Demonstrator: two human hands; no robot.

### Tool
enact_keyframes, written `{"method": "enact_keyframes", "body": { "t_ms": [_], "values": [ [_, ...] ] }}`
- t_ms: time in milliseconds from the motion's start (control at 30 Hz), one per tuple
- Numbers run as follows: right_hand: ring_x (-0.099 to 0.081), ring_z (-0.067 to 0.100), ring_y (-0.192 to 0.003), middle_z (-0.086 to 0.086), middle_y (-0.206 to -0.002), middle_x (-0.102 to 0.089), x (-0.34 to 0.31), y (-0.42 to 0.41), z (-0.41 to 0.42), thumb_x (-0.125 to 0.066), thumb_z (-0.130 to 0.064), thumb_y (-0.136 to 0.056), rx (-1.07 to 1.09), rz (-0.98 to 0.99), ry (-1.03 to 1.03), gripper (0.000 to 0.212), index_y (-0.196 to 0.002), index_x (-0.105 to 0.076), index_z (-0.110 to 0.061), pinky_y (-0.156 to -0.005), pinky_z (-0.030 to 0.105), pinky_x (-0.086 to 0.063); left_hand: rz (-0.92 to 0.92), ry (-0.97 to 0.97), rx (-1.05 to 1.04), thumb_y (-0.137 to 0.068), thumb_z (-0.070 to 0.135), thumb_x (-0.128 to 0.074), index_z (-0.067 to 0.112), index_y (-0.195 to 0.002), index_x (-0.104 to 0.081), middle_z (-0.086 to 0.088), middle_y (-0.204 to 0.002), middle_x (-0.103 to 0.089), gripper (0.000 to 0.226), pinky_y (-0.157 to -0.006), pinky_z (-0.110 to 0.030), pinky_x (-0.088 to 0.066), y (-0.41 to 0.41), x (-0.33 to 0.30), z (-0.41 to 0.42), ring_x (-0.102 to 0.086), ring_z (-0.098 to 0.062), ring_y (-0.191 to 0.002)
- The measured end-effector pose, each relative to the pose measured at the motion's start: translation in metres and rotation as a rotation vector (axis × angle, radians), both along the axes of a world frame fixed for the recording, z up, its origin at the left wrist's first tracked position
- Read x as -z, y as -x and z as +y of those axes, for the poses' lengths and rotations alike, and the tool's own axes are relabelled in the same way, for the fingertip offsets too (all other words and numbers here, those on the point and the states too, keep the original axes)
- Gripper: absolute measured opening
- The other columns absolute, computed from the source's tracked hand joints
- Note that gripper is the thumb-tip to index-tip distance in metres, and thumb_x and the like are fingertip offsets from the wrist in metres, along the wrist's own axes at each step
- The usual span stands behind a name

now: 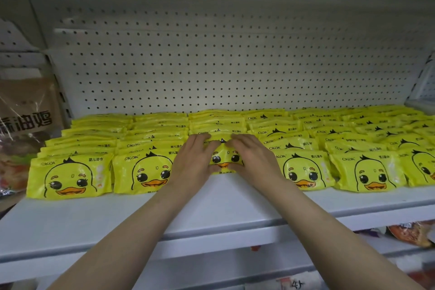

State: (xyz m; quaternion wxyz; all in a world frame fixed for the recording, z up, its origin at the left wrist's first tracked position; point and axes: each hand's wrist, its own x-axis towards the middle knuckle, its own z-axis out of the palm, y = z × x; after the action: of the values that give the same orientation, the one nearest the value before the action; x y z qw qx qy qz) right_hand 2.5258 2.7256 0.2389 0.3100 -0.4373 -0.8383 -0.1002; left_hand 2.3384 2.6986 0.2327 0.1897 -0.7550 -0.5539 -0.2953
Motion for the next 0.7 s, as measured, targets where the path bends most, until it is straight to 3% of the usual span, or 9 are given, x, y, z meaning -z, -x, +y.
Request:
{"method": "enact_keyframes", "body": {
  "t_ms": [167, 267, 500, 700],
  "values": [
    [-0.046, 0.020, -0.131, -0.001, -0.136, -0.056, -0.001, 0.002, -0.002, -0.080, -0.034, -0.076, 0.013, 0.001, 0.036, 0.052, -0.123, -0.061, -0.020, -0.079, 0.040, -0.056, -0.003, 0.019, -0.002, -0.058, 0.038, -0.088, 0.022, -0.120, -0.059, -0.007, -0.121, -0.056, 0.070, -0.084, -0.041, -0.052, 0.000, -0.001, 0.002, -0.051, -0.029, -0.112],
    [-0.040, 0.018, -0.136, -0.002, -0.143, -0.050, -0.005, -0.001, -0.005, -0.077, -0.035, -0.080, -0.001, -0.013, 0.069, 0.055, -0.129, -0.058, -0.021, -0.088, 0.040, -0.052, 0.006, 0.036, -0.013, -0.059, 0.038, -0.087, 0.022, -0.122, -0.058, -0.007, -0.123, -0.055, 0.070, -0.086, -0.041, -0.050, -0.002, -0.003, -0.001, -0.049, -0.029, -0.113],
    [-0.030, 0.021, -0.146, 0.002, -0.153, -0.042, -0.023, -0.042, -0.012, -0.076, -0.041, -0.081, -0.048, 0.014, 0.103, 0.067, -0.141, -0.051, -0.027, -0.117, 0.033, -0.025, -0.033, 0.059, -0.092, -0.067, 0.048, -0.080, 0.018, -0.126, -0.058, -0.011, -0.134, -0.050, 0.071, -0.092, -0.045, -0.046, -0.030, -0.013, -0.015, -0.044, -0.032, -0.125],
    [-0.018, 0.020, -0.150, 0.000, -0.160, -0.028, -0.032, -0.121, -0.017, -0.068, -0.051, -0.085, -0.034, -0.073, 0.209, 0.072, -0.149, -0.038, -0.034, -0.120, 0.035, -0.019, -0.227, 0.141, 0.140, -0.074, 0.046, -0.076, 0.028, -0.134, -0.053, -0.006, -0.143, -0.043, 0.067, -0.106, -0.039, -0.035, -0.109, -0.016, -0.034, -0.035, -0.026, -0.132]
  ]
}}
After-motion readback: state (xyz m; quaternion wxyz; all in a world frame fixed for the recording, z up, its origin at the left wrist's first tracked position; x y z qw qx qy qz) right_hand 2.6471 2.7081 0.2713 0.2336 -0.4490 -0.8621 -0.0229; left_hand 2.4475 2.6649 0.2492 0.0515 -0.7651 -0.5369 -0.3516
